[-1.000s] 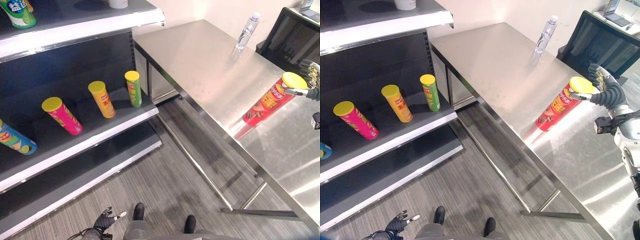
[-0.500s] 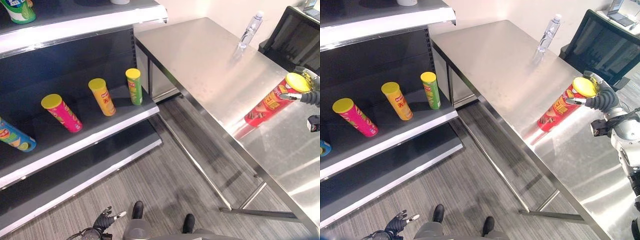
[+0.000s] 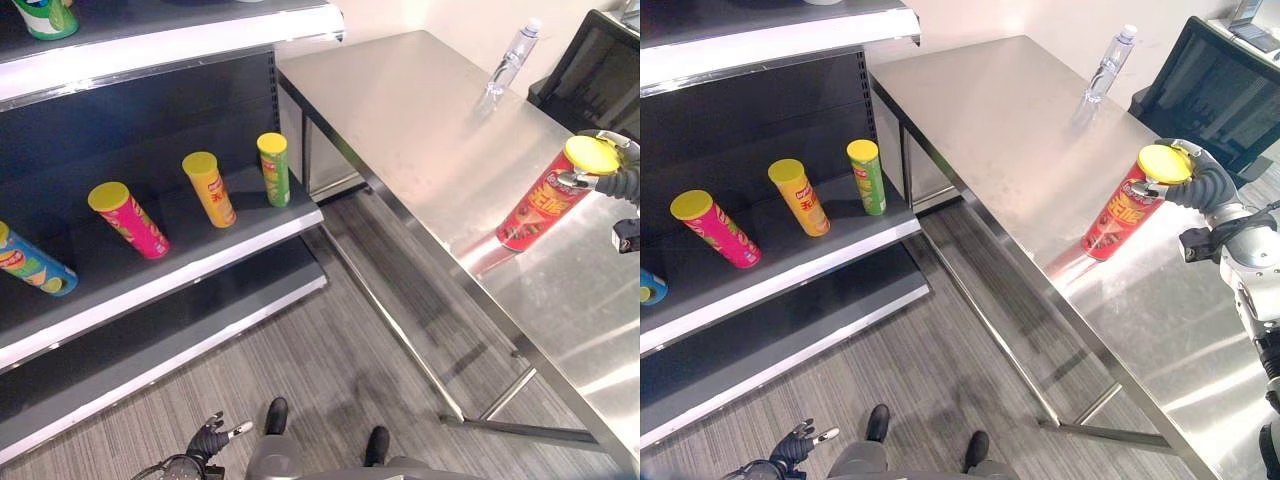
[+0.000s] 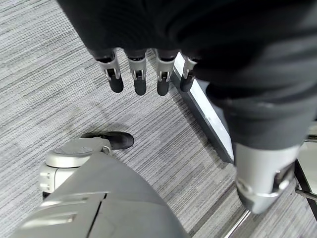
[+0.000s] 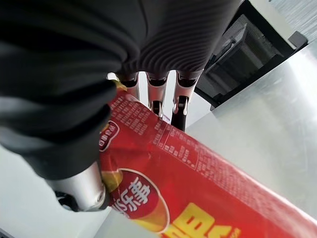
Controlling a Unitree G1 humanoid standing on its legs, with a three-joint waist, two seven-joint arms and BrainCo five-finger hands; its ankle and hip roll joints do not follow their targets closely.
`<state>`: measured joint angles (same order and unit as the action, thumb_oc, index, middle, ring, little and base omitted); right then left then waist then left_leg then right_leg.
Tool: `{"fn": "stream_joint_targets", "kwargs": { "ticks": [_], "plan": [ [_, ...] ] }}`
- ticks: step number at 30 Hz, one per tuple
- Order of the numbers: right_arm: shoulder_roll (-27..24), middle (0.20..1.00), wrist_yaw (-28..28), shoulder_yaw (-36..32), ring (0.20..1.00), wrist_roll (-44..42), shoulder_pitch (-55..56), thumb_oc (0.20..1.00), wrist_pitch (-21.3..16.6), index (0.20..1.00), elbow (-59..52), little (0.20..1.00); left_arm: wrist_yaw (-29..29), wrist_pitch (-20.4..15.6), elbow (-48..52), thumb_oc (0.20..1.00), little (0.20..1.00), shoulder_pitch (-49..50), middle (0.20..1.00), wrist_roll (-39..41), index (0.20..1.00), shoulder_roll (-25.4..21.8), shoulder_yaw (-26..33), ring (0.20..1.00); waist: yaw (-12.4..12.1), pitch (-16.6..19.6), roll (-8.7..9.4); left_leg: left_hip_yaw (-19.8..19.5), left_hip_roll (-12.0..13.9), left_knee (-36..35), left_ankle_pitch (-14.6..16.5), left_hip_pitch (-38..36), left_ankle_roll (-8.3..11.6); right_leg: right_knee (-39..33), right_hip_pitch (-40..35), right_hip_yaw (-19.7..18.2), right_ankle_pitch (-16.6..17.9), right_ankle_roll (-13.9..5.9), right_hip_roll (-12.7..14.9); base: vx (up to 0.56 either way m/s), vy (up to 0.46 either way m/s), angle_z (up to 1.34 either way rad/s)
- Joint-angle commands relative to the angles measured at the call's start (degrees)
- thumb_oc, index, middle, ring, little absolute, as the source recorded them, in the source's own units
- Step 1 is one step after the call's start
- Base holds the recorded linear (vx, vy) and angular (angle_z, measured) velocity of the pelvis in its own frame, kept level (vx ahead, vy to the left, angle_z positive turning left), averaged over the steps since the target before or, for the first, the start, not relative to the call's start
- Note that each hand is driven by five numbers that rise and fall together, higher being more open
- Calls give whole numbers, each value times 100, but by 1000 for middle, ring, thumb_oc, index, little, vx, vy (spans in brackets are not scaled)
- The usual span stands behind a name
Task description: Put the goods on the table back onto the shelves and tidy them up.
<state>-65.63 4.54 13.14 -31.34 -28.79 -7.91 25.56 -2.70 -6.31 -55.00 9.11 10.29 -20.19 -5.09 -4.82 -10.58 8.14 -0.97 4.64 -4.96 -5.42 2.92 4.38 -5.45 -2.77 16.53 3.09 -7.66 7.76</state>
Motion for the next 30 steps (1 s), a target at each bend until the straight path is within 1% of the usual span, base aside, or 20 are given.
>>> {"fn": "stream_joint_targets", "kwargs": {
  "ticks": [1, 5, 7, 12, 15, 16, 18, 21, 22, 23, 24, 25, 26, 27, 28, 29, 30],
  "plan": [
    [-279, 200, -93, 201, 200, 15, -412, 200, -106, 200, 15, 200, 19, -103, -51, 1000, 1000, -263, 1000, 184, 1000, -202, -196, 1000, -180, -30, 113, 150, -18, -4, 424, -217, 144, 45, -301, 198, -504, -74, -154, 0, 0, 0],
    [-194, 200, -193, -83, 200, 13, -241, 200, -128, 200, -55, 200, 38, -84, -38, 1000, 1000, -260, 1000, 222, 1000, -193, -121, 1000, -163, 4, 99, 159, -21, -4, 437, -250, 140, 45, -329, 195, -508, -72, -155, 0, 0, 0],
    [-59, 200, -267, -339, 200, -50, -86, 200, -163, 200, -220, 200, 67, -72, -16, 1000, 1000, -279, 1000, 253, 1000, -194, -85, 1000, -165, 10, 89, 147, -16, -4, 435, -264, 143, 45, -347, 197, -517, -67, -159, 0, 0, 0],
    [411, 200, -473, -1131, 200, -171, 384, 200, -389, 200, -957, 200, 126, -51, 69, 1000, 1000, -277, 1000, 297, 1000, -171, 90, 1000, -212, 66, 39, 89, 3, -4, 415, -284, 195, 45, -451, 285, -565, -33, -163, -26, -54, 4],
    [726, 200, -558, -1569, 200, -242, 562, 200, -612, 200, -1494, 200, 131, -51, 125, 1000, 1000, -225, 1000, 295, 1000, -147, 163, 1000, -311, 104, -29, -11, 35, 13, 355, -294, 256, 47, -556, 398, -645, 21, -199, -42, -94, 21],
    [786, 200, -569, -1619, 200, -257, 562, 200, -657, 200, -1593, 200, 120, -48, 127, 1000, 1000, -210, 1000, 298, 1000, -131, 176, 1000, -340, 111, -49, -35, 40, 24, 337, -286, 267, 47, -571, 416, -666, 41, -211, -70, -110, 16],
    [977, 200, -602, -1771, 200, -321, 554, 200, -782, 200, -1846, 200, 110, -45, 131, 1000, 1000, -176, 1000, 324, 1000, -112, 226, 1000, -426, 96, -122, -131, 73, 50, 244, -232, 325, 45, -613, 499, -737, 99, -267, -100, -117, 27],
    [1180, 200, -668, -1893, 200, -288, 494, 200, -946, 200, -2254, 200, 102, -41, 163, 1000, 1000, -144, 1000, 354, 1000, -90, 241, 1000, -570, 6, -233, -377, 155, 92, -10, 18, 458, 45, -609, 691, -868, 194, -370, -152, -126, 39],
    [1208, 200, -689, -1890, 200, -260, 451, 200, -995, 200, -2340, 200, 100, -42, 154, 1000, 1000, -130, 1000, 353, 1000, -81, 242, 1000, -633, -55, -275, -426, 180, 110, -53, 78, 502, 45, -628, 738, -906, 224, -387, -243, -101, 54],
    [1248, 200, -693, -1946, 200, -243, 433, 200, -1066, 200, -2572, 200, 113, -41, 105, 1000, 1000, -140, 1000, 357, 1000, -48, 250, 1000, -698, -169, -363, -491, 187, 219, -156, 302, 552, 45, -631, 908, -906, 237, -365, -199, -51, 45],
    [1245, 200, -696, -1959, 200, -241, 440, 200, -1062, 200, -2579, 200, 113, -41, 103, 1000, 1000, -149, 1000, 357, 1000, -48, 244, 1000, -681, -162, -367, -514, 173, 236, -177, 342, 538, 45, -610, 933, -879, 227, -358, -290, 33, 66],
    [1269, 200, -683, -1930, 200, -185, 452, 200, -1073, 200, -2705, 200, 131, -46, 72, 1000, 1000, -176, 1000, 368, 1000, -15, 266, 1000, -672, -231, -412, -243, 260, 419, -146, 486, 577, 45, -597, 1096, -863, 229, -276, -151, 54, 59],
    [1269, 200, -685, -1930, 200, -183, 452, 200, -1070, 200, -2708, 200, 132, -46, 72, 1000, 1000, -176, 1000, 367, 1000, -14, 267, 1000, -669, -228, -413, -245, 260, 431, -139, 496, 577, 45, -594, 1098, -863, 229, -276, -207, 90, 81],
    [1254, 200, -658, -1901, 200, -142, 464, 200, -1056, 200, -2795, 200, 134, -50, 78, 1000, 1000, -175, 1000, 364, 1000, 2, 283, 1000, -656, -234, -431, -61, 349, 541, -102, 522, 568, 45, -552, 1163, -811, 217, -212, -152, 159, 65],
    [1201, 200, -620, -1810, 200, -23, 474, 200, -1025, 200, -2885, 200, 160, -68, 57, 1000, 1000, -166, 1000, 358, 1000, 19, 356, 1000, -585, -204, -443, 180, 580, 679, 22, 401, 544, 66, -464, 1267, -677, 192, -58, -152, 159, 51],
    [1201, 200, -623, -1802, 200, -21, 468, 200, -1023, 200, -2885, 200, 160, -68, 58, 1000, 1000, -163, 1000, 357, 1000, 23, 360, 1000, -583, -206, -446, 182, 583, 687, 30, 401, 545, 65, -467, 1263, -676, 192, -61, -136, 178, 34],
    [1141, 200, -589, -1760, 200, 47, 490, 200, -986, 200, -2934, 200, 169, -79, 73, 1000, 1000, -154, 1000, 353, 1000, 22, 407, 1000, -527, -196, -454, 273, 732, 755, 101, 294, 544, 85, -417, 1313, -609, 177, 22, -112, 144, 24]
  ]
}}
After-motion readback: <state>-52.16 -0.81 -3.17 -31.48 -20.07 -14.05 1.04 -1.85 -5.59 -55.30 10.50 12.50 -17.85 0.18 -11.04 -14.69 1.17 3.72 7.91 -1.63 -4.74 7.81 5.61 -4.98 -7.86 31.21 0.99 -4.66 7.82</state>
